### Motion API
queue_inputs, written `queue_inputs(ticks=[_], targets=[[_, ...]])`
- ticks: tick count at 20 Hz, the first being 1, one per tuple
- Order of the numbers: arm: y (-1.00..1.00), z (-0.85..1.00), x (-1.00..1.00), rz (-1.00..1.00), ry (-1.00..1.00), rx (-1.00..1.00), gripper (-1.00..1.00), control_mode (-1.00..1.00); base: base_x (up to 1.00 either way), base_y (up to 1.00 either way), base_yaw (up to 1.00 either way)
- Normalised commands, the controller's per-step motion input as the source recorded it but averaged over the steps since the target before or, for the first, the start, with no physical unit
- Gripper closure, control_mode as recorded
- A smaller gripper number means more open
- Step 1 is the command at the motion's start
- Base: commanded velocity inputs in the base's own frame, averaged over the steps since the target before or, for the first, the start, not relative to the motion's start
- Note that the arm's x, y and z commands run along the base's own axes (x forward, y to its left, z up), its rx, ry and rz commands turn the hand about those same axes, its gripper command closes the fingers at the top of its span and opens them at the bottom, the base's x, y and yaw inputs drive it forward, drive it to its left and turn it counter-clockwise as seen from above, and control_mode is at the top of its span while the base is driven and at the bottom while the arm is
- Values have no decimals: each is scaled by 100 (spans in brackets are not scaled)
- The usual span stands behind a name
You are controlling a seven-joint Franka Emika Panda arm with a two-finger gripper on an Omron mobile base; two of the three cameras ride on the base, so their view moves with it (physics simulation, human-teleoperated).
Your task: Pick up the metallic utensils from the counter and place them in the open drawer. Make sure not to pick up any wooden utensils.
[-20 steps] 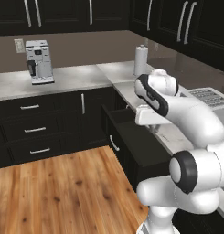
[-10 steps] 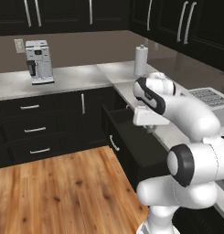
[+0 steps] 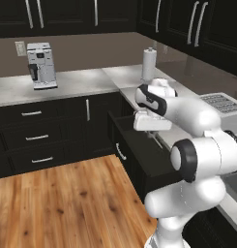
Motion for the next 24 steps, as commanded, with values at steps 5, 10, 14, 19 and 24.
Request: queue_inputs(ticks=[5,10,14,19,24], targets=[[15,-33,45,0,-13,0,100,-100,0,0,0],[-4,-12,9,8,-6,0,100,-100,0,0,0],[-31,-9,5,24,-2,0,100,-100,0,0,0],[-27,-24,12,26,-2,0,100,-100,0,0,0],[0,-20,33,9,0,0,100,-100,0,0,0]])
